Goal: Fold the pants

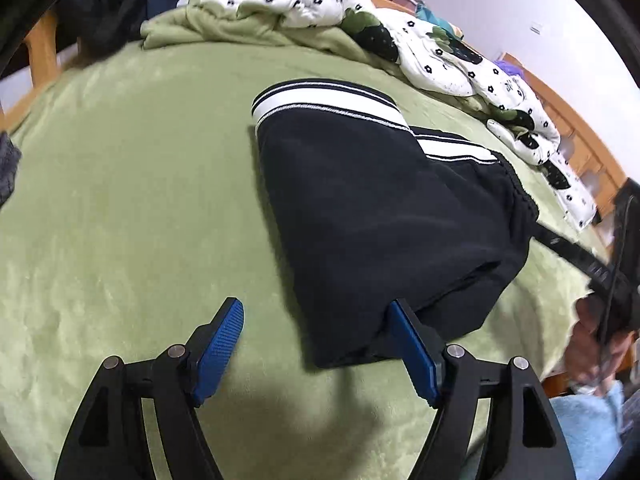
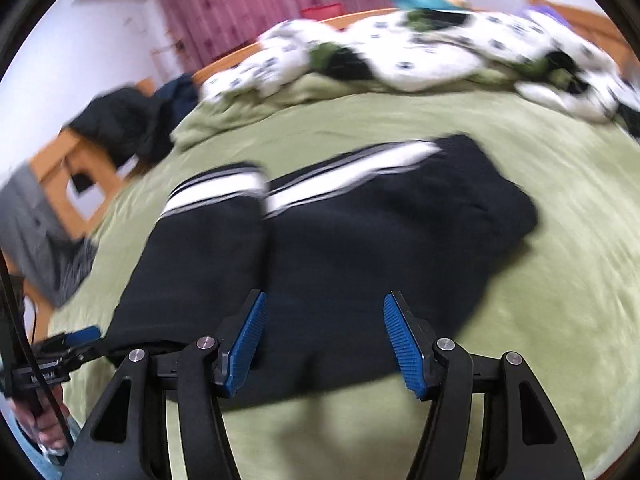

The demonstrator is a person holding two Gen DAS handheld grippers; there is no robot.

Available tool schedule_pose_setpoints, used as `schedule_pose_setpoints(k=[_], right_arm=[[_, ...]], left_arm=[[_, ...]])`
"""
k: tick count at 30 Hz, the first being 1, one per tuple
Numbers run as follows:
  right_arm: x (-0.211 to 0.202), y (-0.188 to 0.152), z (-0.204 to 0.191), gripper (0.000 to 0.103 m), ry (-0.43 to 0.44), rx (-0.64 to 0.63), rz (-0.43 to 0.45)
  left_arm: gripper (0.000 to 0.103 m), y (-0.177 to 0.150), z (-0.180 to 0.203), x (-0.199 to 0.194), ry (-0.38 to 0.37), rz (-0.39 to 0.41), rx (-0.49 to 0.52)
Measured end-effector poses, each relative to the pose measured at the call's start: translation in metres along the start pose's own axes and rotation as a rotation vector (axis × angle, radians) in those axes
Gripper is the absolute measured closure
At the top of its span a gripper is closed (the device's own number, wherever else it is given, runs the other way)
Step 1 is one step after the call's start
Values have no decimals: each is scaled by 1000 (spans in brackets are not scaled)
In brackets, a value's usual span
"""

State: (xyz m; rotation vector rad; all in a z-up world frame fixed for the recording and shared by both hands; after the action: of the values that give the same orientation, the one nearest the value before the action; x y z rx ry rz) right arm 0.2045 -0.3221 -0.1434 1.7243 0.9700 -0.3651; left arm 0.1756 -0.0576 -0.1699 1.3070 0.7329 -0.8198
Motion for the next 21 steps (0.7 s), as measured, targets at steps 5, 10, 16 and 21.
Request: schedule_pose_setpoints(k=[5,10,16,21], right_arm=[[66,-13,-18,46,63,35,-180],[90,0,-21,78,141,133,-269],[62,37,-53,86,77,-30,-292],[30,60,-71,86,143,-14,-221]], left_arm=[[30,2,-17,-6,149,49,21],[32,-18,-3,8,95,24,82],[30,-33,16,-4,-150,-3,35],[31,-44,25,23,-96,-30,-19]])
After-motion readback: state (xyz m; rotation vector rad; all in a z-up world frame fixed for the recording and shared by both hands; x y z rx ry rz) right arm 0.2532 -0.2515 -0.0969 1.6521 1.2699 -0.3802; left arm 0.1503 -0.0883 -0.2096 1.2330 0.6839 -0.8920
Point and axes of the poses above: each gripper's, at about its wrist camera, not at the fingertips, and x roughly the way its jaws point, z to its right, y to its top, the point moved 6 cm from there along x, roughly the way its jaws point, and after that the axes turned 9 degrees about y, right-handed, at the moved point
